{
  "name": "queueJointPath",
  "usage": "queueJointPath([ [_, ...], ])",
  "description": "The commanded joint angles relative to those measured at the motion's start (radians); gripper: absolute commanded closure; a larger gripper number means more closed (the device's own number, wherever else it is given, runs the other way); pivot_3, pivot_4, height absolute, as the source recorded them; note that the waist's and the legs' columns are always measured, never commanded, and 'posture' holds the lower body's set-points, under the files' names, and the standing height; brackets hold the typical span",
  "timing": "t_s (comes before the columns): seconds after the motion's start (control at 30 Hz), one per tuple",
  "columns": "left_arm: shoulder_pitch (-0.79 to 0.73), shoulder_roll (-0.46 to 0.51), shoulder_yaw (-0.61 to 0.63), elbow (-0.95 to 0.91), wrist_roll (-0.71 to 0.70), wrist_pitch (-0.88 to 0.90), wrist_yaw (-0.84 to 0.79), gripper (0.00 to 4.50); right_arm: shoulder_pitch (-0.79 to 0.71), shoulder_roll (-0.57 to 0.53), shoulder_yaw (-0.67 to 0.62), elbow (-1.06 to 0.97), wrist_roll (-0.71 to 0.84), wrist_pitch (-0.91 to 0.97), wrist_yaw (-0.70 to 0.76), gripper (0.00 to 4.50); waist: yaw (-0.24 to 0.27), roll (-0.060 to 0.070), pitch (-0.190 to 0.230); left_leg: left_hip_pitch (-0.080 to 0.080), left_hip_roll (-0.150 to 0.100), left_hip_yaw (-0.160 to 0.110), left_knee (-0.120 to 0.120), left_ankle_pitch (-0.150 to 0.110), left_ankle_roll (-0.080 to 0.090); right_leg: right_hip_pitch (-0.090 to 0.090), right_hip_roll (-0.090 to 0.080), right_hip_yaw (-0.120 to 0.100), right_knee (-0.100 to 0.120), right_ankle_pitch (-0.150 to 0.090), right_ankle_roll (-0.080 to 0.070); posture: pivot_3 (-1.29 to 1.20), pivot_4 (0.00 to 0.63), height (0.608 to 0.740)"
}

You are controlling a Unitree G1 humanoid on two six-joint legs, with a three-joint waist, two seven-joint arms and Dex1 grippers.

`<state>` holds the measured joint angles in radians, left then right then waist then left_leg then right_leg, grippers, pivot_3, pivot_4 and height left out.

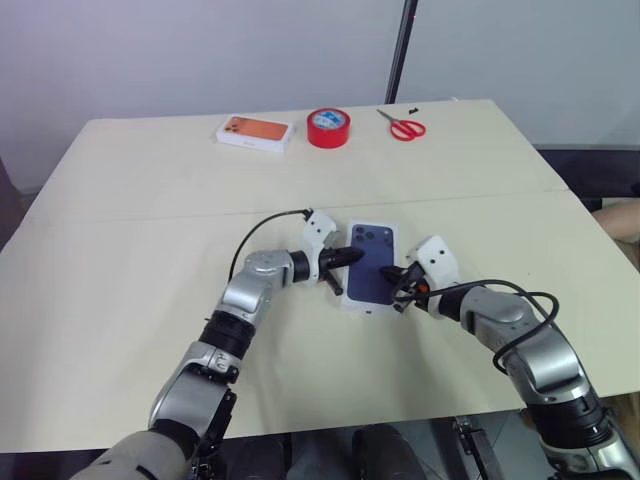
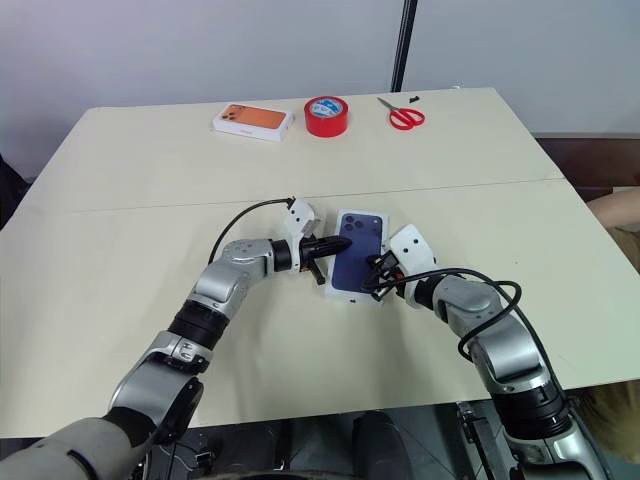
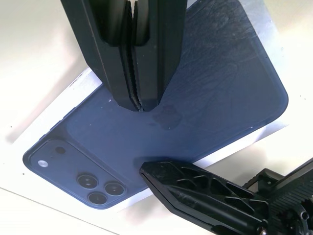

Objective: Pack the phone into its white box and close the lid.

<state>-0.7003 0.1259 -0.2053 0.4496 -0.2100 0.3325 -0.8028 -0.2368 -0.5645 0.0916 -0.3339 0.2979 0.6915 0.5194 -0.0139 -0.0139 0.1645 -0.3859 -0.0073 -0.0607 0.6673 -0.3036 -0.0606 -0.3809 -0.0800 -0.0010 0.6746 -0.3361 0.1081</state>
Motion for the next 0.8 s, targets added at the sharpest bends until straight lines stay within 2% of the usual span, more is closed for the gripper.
queueJointPath([
  [0.03,0.021,0.009,0.049,-0.001,-0.047,0.092,-0.008,4.50,0.008,0.020,-0.007,-0.006,0.030,0.041,0.017,4.43,-0.002,0.000,0.000,0.000,0.000,0.000,0.000,0.000,0.000,0.000,0.000,0.000,0.000,0.000,0.000,0.00,0.150,0.740],
  [0.13,0.001,0.023,0.128,-0.017,-0.081,0.077,0.035,3.73,-0.028,0.072,-0.118,0.010,0.109,0.054,-0.002,3.64,-0.005,0.000,0.000,0.000,0.001,0.000,0.000,0.000,0.000,0.000,0.001,0.000,0.000,0.000,0.000,0.00,0.150,0.740],
  [0.23,-0.004,0.109,0.191,-0.039,-0.079,0.035,0.041,2.33,-0.044,0.022,-0.158,0.039,0.082,-0.020,0.035,2.21,-0.006,0.000,0.000,-0.002,0.001,0.000,0.000,0.000,0.000,-0.003,0.001,0.000,0.001,0.000,0.000,0.00,0.150,0.740],
  [0.37,0.014,0.219,0.272,0.029,-0.082,-0.030,0.035,0.35,-0.043,-0.042,-0.212,0.125,0.095,-0.091,0.118,0.15,-0.003,0.000,0.000,-0.005,0.001,0.001,0.000,0.000,0.000,-0.007,0.000,0.000,0.002,0.000,0.000,0.00,0.150,0.740],
  [0.4,0.018,0.231,0.275,0.038,-0.078,-0.032,0.030,0.04,-0.043,-0.047,-0.217,0.142,0.099,-0.099,0.133,0.00,-0.002,0.000,0.000,-0.005,0.001,0.001,0.000,0.000,0.000,-0.007,0.000,0.000,0.002,0.000,0.000,0.00,0.150,0.740],
  [0.47,0.040,0.271,0.274,0.046,-0.059,-0.062,0.004,0.04,-0.048,-0.080,-0.197,0.186,0.057,-0.150,0.168,0.00,0.001,0.000,0.000,-0.005,0.000,0.001,0.000,0.000,0.000,-0.007,-0.001,0.000,0.002,0.000,0.000,0.00,0.150,0.740],
  [0.6,0.117,0.346,0.347,-0.020,-0.136,-0.057,-0.080,0.04,-0.083,-0.110,-0.221,0.237,0.047,-0.215,0.208,0.00,-0.004,0.000,0.001,-0.005,0.000,0.001,0.000,0.000,0.000,-0.007,-0.001,0.000,0.002,0.000,0.000,0.00,0.150,0.740],
  [0.8,0.306,0.474,0.439,-0.180,-0.203,0.028,-0.111,0.04,0.086,-0.198,-0.295,0.185,0.078,-0.253,0.304,0.00,-0.003,0.000,0.001,-0.005,0.003,0.001,-0.001,0.000,0.000,-0.008,0.000,0.000,0.002,0.000,0.000,0.00,0.150,0.740],
])
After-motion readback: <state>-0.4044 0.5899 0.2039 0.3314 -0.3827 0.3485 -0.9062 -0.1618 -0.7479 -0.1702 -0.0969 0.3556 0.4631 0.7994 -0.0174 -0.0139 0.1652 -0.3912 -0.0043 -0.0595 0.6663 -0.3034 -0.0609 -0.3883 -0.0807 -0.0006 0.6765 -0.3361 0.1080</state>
